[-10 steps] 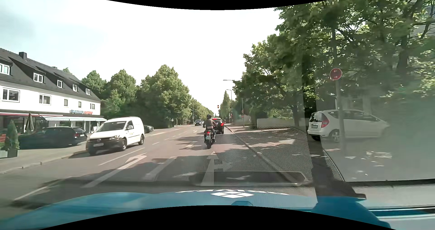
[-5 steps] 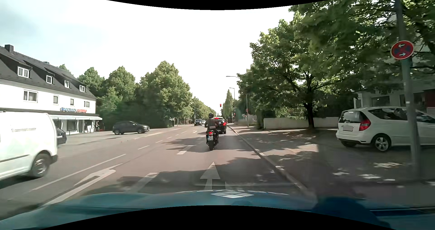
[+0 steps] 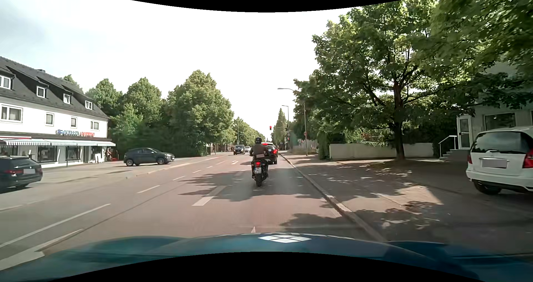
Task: Follow the waypoints while adhering to traffic rules and regulations
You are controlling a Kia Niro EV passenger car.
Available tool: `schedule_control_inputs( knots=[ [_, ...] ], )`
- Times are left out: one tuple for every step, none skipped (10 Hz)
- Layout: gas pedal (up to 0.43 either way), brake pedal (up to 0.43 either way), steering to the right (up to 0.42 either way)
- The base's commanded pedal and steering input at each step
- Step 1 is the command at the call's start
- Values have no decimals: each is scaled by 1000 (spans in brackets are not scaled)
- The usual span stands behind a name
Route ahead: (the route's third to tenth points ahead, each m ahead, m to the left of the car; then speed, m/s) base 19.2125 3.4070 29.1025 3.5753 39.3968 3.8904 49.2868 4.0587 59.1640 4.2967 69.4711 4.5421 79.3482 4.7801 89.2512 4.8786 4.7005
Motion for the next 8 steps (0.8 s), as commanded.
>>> schedule_control_inputs(
  knots=[
    [0, 171, -8],
    [0, 177, -8],
    [0, 183, -8],
    [0, 189, -8],
    [0, 189, -8],
    [0, 189, -8],
    [0, 189, -8],
    [0, 189, -8]
  ],
)
